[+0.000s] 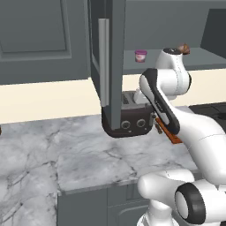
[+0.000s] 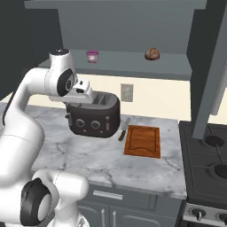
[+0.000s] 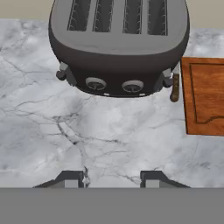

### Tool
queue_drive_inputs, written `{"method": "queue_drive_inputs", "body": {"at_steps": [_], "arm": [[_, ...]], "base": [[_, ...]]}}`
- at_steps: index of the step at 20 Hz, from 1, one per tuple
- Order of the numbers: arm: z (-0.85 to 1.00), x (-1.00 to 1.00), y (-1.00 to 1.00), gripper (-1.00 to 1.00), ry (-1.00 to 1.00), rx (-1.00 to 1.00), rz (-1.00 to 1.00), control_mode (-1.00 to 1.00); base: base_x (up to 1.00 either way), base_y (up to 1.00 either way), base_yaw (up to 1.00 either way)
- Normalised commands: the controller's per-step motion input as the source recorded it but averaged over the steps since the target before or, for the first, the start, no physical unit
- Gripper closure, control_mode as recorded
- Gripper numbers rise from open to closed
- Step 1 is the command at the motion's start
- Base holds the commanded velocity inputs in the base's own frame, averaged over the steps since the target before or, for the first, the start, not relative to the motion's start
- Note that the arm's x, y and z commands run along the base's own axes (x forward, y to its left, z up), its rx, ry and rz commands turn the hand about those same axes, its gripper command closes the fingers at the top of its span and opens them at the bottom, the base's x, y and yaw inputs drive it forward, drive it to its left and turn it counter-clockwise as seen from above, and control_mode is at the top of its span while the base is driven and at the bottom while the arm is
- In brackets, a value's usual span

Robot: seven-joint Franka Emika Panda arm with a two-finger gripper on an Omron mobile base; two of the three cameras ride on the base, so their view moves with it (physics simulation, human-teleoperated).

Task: Pick the bread, place it on the cutting board, pick the jam, place it on the counter, and close the cabinet.

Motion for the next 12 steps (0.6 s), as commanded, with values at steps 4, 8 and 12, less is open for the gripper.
{"method": "queue_drive_inputs", "body": {"at_steps": [4,8,12], "arm": [[0.00,-0.01,0.00,-1.00,-0.08,0.00,0.00,-1.00],[0.02,-0.03,0.00,-1.00,-0.13,0.00,0.00,-1.00],[0.10,-0.04,0.00,-1.00,-0.17,0.00,0.00,-1.00]], "base": [[0.00,0.00,0.00],[0.00,0.00,0.00],[0.00,0.00,0.00]]}}
